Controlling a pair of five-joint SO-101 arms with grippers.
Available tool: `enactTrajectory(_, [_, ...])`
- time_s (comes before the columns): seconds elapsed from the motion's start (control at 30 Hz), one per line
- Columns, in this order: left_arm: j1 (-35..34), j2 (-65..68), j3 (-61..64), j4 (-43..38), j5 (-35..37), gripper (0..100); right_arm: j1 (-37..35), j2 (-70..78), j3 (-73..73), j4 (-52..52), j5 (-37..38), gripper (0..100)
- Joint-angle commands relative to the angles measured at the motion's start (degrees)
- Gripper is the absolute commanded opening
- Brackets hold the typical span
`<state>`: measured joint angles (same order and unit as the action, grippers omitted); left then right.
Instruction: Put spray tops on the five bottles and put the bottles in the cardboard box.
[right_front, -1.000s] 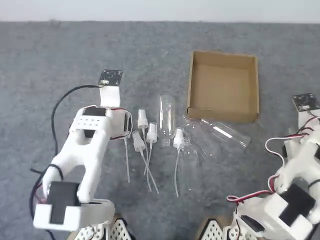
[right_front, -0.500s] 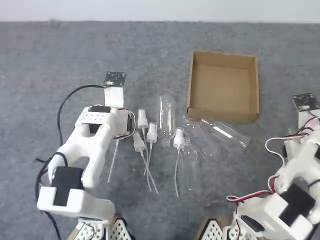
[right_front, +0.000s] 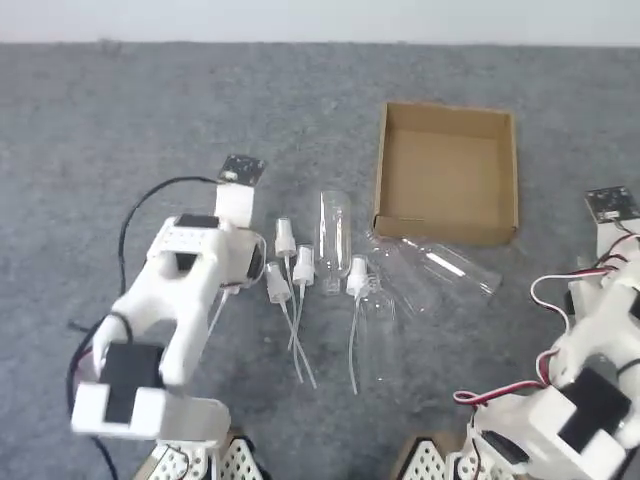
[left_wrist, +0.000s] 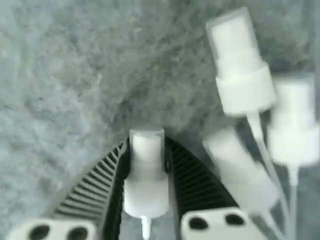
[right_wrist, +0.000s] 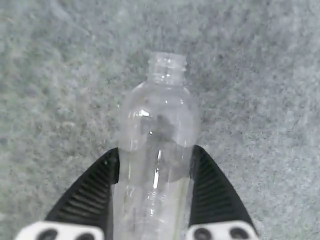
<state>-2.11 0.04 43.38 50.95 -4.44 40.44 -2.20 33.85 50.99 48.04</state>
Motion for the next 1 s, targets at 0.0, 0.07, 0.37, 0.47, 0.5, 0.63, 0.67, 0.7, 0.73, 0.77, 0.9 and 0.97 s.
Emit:
enactTrajectory(0.0, [0.2,-15.1,8.0,-1.2,-3.4,1,0.7,-0.5,1.0,0.0,0.4,0.6])
enactTrajectory(0.07, [0.1,-19.9,10.5,-0.4,-4.5,3,0.6,-0.5,1.0,0.0,0.4,0.6])
enactTrajectory(0.37, [-0.4,-20.6,6.9,5.8,-8.7,14,0.5,-0.5,2.5,-0.5,0.7,0.6])
enactTrajectory(0.47, [-0.4,-18.5,5.2,5.7,-8.4,14,0.7,-0.5,2.6,-0.5,0.7,0.6])
enactTrajectory(0.5, [-0.4,-17.8,4.9,5.7,-8.4,14,0.7,-0.5,2.6,-0.5,0.7,0.6])
enactTrajectory(0.63, [-0.1,-14.9,4.5,5.0,-8.4,14,0.7,-0.6,2.6,-0.5,0.7,0.6])
enactTrajectory(0.67, [0.0,-14.2,4.9,4.4,-8.4,14,0.7,-0.6,2.6,-0.5,0.7,0.6])
enactTrajectory(0.7, [0.0,-13.4,5.1,4.1,-8.4,14,0.7,-0.6,2.6,-0.5,0.7,0.6])
enactTrajectory(0.73, [0.0,-12.9,5.5,4.0,-8.4,14,0.7,-0.6,2.6,-0.5,0.7,0.6])
enactTrajectory(0.77, [0.0,-12.6,6.1,4.0,-8.6,14,0.7,-0.6,2.6,-0.5,0.7,0.6])
enactTrajectory(0.9, [0.0,-12.2,8.5,2.6,-8.7,10,0.7,-0.6,2.6,-0.5,0.7,0.6])
enactTrajectory(0.97, [0.0,-12.2,9.4,1.6,-8.7,5,0.6,-0.6,2.6,-0.5,0.7,0.6])
